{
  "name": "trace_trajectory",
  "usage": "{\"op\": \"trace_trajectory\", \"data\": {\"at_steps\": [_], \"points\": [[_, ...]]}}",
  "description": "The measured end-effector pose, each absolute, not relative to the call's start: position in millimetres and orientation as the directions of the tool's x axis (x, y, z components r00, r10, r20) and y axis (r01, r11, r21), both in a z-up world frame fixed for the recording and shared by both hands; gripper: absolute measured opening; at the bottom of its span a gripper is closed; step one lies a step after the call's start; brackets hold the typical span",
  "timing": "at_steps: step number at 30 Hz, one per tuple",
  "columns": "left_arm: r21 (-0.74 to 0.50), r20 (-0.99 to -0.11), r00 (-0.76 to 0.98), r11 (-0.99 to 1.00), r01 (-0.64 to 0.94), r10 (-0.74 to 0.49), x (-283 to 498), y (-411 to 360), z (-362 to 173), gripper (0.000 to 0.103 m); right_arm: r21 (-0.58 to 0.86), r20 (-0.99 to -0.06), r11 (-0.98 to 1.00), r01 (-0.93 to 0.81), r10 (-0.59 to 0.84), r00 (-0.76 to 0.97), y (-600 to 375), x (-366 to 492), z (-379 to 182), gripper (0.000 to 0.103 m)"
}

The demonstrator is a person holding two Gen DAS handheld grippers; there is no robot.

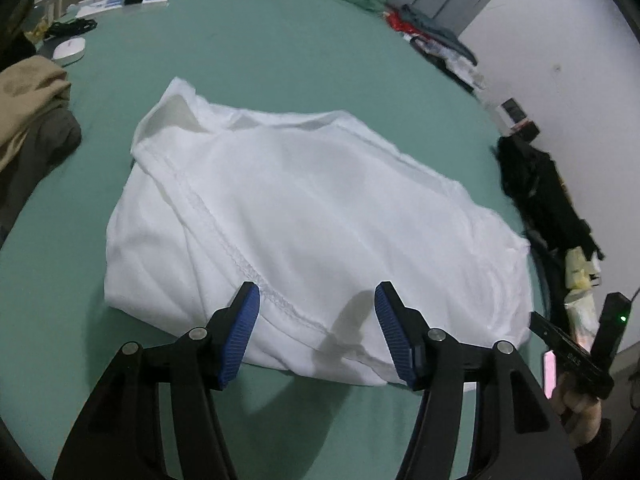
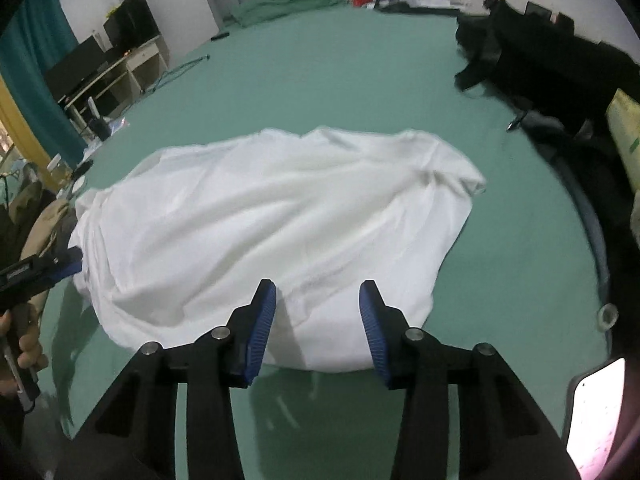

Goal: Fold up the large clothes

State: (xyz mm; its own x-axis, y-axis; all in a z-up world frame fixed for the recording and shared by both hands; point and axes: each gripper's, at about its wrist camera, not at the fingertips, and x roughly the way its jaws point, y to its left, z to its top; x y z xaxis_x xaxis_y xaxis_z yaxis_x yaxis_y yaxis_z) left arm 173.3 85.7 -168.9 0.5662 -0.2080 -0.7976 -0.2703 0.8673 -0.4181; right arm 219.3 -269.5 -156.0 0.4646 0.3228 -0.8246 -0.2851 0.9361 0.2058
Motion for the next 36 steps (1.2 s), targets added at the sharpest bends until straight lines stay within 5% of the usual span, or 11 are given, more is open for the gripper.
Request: {"op": "trace_trajectory", "data": {"at_steps": [2,4,6,8,11,20,25,27,31,35,36], "points": [[-0.418,-0.808,0.551,0.862,-0.285,-0.210,178,85,-173,0.063,0.251,-0.830,0.929,-0.274,0.352,0.433,-272,223,-167,0.035],[-0.408,-0.814,0.545,0.865,-0.292,-0.200,180,83,-176,0.062,0.291,-0.829,0.919,-0.267,0.381,0.409,-274,227,-172,0.017],[-0.396,-0.812,0.553,0.871,-0.291,-0.184,179,80,-174,0.043,0.310,-0.823,0.909,-0.280,0.404,0.400,-274,228,-173,0.005],[-0.383,-0.821,0.542,0.877,-0.290,-0.180,181,79,-172,0.011,0.317,-0.811,0.901,-0.298,0.420,0.407,-274,227,-169,0.002],[-0.375,-0.807,0.569,0.882,-0.286,-0.158,179,80,-164,0.004,0.330,-0.793,0.891,-0.311,0.441,0.421,-274,226,-162,0.001],[-0.359,-0.760,0.642,0.889,-0.283,-0.102,173,86,-135,0.001,0.325,-0.820,0.925,-0.197,0.379,0.429,-291,239,-169,0.003],[-0.370,-0.801,0.586,0.872,-0.321,-0.124,174,89,-151,0.002,0.355,-0.819,0.921,-0.161,0.389,0.422,-297,244,-176,0.044],[-0.361,-0.810,0.574,0.871,-0.332,-0.117,172,91,-158,0.003,0.361,-0.815,0.918,-0.163,0.395,0.424,-294,243,-174,0.054],[-0.361,-0.811,0.572,0.877,-0.318,-0.127,170,92,-165,0.037,0.377,-0.800,0.910,-0.175,0.415,0.434,-292,245,-172,0.054],[-0.381,-0.808,0.566,0.877,-0.292,-0.163,177,91,-172,0.038,0.393,-0.797,0.905,-0.166,0.425,0.429,-293,251,-180,0.054],[-0.391,-0.807,0.562,0.875,-0.284,-0.178,180,90,-175,0.038,0.395,-0.795,0.903,-0.171,0.429,0.429,-292,252,-180,0.047]]}}
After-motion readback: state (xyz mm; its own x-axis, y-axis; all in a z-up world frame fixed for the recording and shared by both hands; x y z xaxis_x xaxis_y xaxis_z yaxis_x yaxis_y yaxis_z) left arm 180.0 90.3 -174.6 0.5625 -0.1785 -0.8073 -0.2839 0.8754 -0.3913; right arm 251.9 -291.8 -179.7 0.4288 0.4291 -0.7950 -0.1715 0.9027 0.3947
